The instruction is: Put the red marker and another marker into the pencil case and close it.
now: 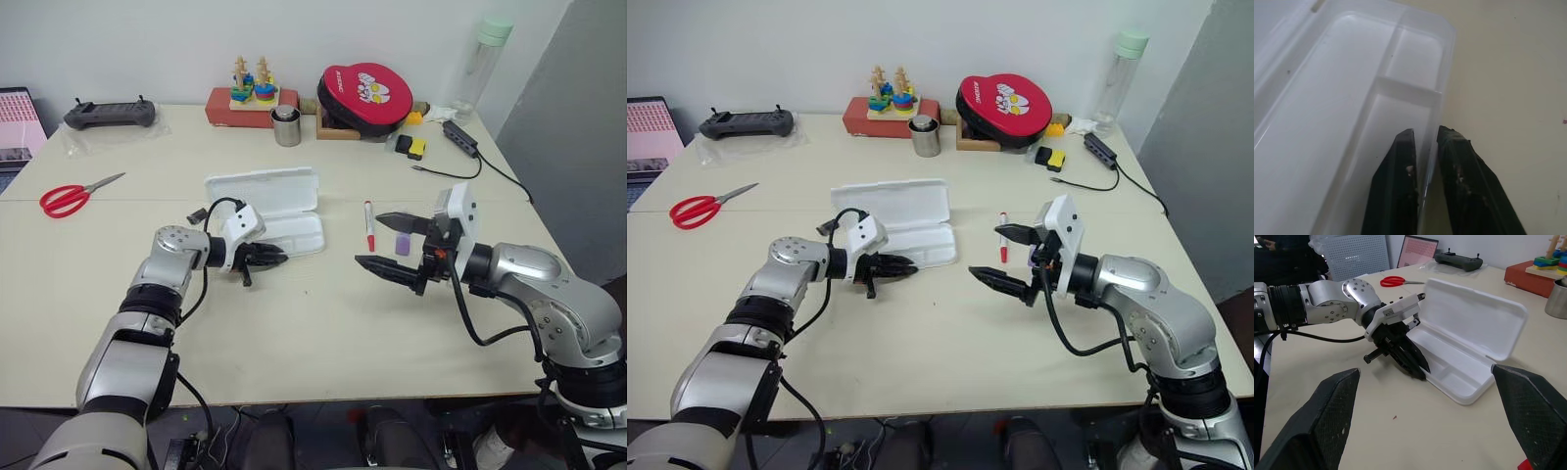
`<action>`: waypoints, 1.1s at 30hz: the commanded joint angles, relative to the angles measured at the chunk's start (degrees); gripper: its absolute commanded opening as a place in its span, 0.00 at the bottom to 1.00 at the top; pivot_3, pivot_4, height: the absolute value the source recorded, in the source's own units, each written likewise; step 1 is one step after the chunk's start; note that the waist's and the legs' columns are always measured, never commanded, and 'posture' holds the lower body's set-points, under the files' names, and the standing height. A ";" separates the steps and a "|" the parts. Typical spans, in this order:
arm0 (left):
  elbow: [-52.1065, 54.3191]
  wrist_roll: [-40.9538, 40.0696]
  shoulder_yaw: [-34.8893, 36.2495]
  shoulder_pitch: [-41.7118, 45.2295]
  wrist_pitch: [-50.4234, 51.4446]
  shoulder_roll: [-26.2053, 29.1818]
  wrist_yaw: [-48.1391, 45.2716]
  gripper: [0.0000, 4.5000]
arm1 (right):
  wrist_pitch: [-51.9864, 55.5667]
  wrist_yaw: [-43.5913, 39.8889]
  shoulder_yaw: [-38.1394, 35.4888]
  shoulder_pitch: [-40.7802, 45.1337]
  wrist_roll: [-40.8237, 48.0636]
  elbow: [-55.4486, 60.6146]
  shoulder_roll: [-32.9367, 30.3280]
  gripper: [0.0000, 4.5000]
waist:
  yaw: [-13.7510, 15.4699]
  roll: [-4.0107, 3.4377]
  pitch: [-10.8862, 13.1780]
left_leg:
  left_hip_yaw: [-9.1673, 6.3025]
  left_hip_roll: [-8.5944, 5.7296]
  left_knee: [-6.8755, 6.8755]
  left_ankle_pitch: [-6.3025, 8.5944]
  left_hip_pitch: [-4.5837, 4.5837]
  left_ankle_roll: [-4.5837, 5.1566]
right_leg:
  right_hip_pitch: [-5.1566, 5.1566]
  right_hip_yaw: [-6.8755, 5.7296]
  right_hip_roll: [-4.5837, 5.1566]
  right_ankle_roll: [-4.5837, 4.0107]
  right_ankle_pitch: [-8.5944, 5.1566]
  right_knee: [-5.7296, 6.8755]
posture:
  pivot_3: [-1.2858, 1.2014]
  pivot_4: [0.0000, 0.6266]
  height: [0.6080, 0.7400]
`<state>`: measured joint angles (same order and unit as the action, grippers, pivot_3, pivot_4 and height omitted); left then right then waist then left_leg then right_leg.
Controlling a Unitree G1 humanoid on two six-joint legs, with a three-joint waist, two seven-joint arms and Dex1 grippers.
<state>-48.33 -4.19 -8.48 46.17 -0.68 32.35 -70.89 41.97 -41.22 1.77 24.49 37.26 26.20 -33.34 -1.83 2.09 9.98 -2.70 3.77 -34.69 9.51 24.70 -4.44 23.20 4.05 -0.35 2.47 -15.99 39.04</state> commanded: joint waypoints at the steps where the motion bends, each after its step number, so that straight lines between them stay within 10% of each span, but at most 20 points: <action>1: 9.20 -4.11 1.48 -3.89 1.02 0.26 -5.05 0.00 | -0.26 -0.42 -1.90 -0.07 0.86 2.15 -1.04 1.00 | -0.03 0.00 0.00 | 0.01 0.00 0.00 0.00 0.00 0.00 | 0.00 0.02 0.00 -0.03 0.02 0.00 | 0.52 0.24 1.00; 11: 35.04 -6.81 -1.20 -19.83 10.95 3.04 -8.26 0.00 | 0.14 -0.84 -1.52 -1.77 1.13 2.47 -1.83 1.00 | -0.03 -0.05 -0.03 | -0.01 0.02 -0.03 0.00 -0.01 0.00 | -0.02 0.01 0.00 -0.05 0.03 0.01 | 0.52 0.24 1.00; 25: 35.82 -3.88 -3.51 -20.47 6.77 6.46 -9.18 0.00 | 3.41 6.71 3.08 1.29 -5.90 -4.86 2.20 1.00 | -0.04 -0.06 -0.03 | 0.01 0.02 -0.16 -0.01 -0.01 0.01 | -0.02 0.05 0.00 0.15 0.05 0.01 | 0.52 0.24 1.00; 33: 42.05 -7.60 -1.63 -21.19 11.63 6.84 -8.88 0.35 | 2.65 11.13 2.85 3.75 -9.73 -9.38 6.31 1.00 | -0.07 -0.06 -0.03 | 0.02 0.02 -0.15 -0.01 0.00 0.01 | -0.02 0.06 -0.01 0.15 0.04 -0.01 | 0.52 0.24 1.00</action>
<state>-10.50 -9.26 -11.63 24.88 9.12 38.72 -79.97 45.56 -31.83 5.67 26.59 28.73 17.29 -27.61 -1.90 2.04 9.95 -2.69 3.80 -34.84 9.50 24.70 -4.42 23.19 4.10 -0.36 2.61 -15.94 39.03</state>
